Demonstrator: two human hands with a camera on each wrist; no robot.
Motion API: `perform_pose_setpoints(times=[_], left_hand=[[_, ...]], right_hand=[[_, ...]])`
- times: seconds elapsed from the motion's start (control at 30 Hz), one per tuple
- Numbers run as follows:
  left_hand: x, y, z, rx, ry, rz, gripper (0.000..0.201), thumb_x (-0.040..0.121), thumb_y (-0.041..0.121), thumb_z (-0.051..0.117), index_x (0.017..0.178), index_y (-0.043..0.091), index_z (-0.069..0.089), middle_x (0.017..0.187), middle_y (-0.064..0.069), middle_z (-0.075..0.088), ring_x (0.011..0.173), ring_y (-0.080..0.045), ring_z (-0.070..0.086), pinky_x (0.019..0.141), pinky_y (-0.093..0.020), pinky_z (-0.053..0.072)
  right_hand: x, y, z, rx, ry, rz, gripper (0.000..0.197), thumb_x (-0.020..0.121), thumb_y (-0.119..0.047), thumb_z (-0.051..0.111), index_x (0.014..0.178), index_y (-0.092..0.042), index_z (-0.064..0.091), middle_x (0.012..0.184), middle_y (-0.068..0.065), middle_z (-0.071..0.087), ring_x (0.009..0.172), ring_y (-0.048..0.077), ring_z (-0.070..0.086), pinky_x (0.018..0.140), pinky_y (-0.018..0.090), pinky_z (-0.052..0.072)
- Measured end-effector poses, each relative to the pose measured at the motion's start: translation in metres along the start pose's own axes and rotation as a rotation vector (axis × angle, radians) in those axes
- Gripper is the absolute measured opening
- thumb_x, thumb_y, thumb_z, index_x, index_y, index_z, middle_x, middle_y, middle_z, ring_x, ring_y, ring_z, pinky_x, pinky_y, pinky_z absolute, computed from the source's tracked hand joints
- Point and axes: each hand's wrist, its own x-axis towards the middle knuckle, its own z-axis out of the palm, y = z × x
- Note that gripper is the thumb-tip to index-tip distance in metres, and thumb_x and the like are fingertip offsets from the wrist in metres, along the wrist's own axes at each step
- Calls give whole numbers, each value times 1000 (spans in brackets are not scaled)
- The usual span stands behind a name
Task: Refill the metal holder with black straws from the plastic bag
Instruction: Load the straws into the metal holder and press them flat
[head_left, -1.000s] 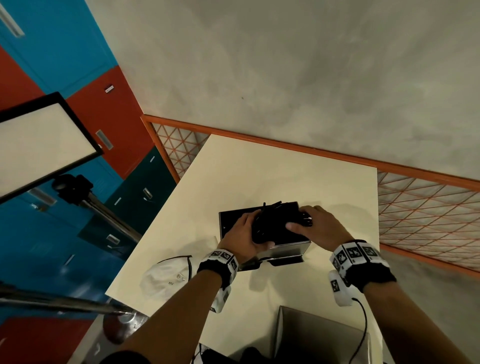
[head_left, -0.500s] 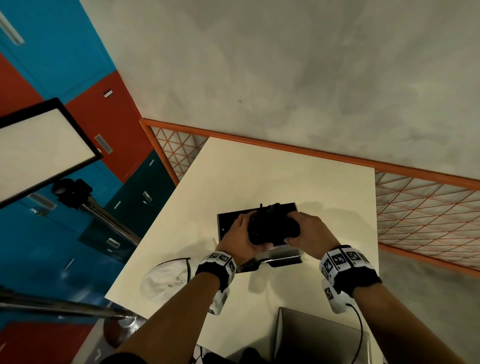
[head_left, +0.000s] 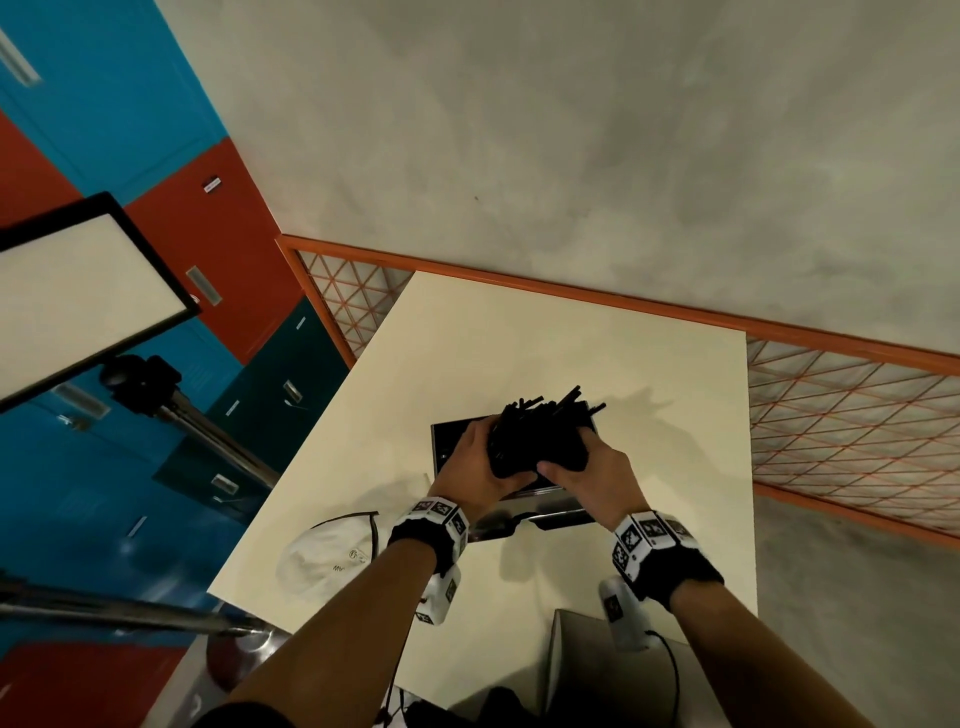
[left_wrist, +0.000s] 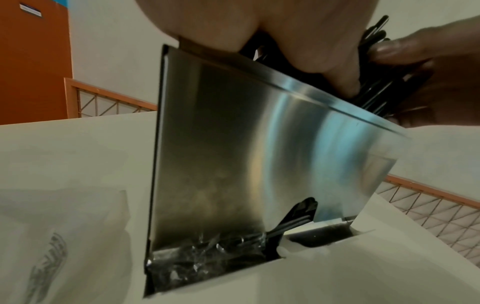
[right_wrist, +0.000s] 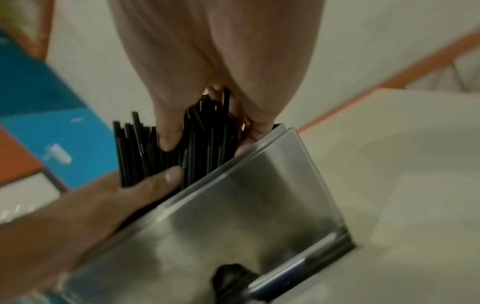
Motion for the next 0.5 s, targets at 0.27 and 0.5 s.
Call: perform_pose_setpoints(times=[0.27,0.5], left_hand=[[-2,1,-1,34,-46,48,106,61,51,90,148,25,35,143,6,44,127,-12,50,104,-20,38],[-3,3,-3,23,-39,45,109,61,43,92,149,24,31,145,5,42,129,-14,48,108,-26,40]], right_hand=[[13,-4,-2,-272,-155,-25,63,72,-37,77,126,-16,53,108,12,70,99,32,65,74,26,46],[22,-16,-1,-234,-170,-79,55,73,-29,79,122,-15,59,115,6,69,107,27,64,84,26,46]])
